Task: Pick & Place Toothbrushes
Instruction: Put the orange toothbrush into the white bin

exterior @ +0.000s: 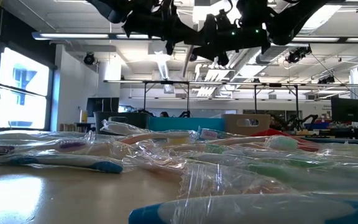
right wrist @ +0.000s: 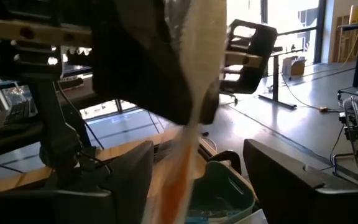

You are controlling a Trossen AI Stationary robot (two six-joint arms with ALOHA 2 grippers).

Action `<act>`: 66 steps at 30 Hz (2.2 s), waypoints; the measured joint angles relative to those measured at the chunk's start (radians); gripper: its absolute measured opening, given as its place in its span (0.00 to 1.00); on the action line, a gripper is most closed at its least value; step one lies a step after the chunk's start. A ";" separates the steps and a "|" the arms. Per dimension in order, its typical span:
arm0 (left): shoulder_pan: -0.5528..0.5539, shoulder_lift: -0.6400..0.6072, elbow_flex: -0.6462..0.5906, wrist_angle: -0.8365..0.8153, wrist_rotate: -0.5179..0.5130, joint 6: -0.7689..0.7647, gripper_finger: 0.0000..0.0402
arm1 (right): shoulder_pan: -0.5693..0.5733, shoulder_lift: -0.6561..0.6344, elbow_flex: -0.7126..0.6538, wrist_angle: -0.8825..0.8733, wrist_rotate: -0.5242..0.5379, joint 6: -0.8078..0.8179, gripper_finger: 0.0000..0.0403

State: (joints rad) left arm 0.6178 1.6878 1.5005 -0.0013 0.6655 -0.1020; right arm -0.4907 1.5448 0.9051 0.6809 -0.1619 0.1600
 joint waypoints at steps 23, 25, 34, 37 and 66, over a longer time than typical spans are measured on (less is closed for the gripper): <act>0.004 0.000 0.000 -0.061 -0.090 0.026 0.04 | 0.024 0.000 0.000 -0.079 0.036 -0.007 0.27; 0.003 -0.001 0.000 -0.062 -0.090 0.026 0.04 | 0.023 0.000 0.000 -0.079 0.037 -0.007 0.22; 0.003 -0.002 0.000 -0.084 -0.087 0.030 0.04 | 0.023 0.000 0.000 -0.086 0.039 -0.004 0.09; 0.003 -0.003 0.000 -0.092 -0.087 0.029 0.04 | 0.023 0.000 0.000 -0.086 0.035 -0.003 0.10; 0.003 -0.001 0.000 -0.110 -0.164 0.069 0.39 | 0.023 0.000 0.000 -0.093 0.033 -0.005 0.04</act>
State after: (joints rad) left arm 0.6209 1.6867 1.5005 -0.1113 0.5020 -0.0326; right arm -0.4679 1.5448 0.9051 0.5876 -0.1290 0.1555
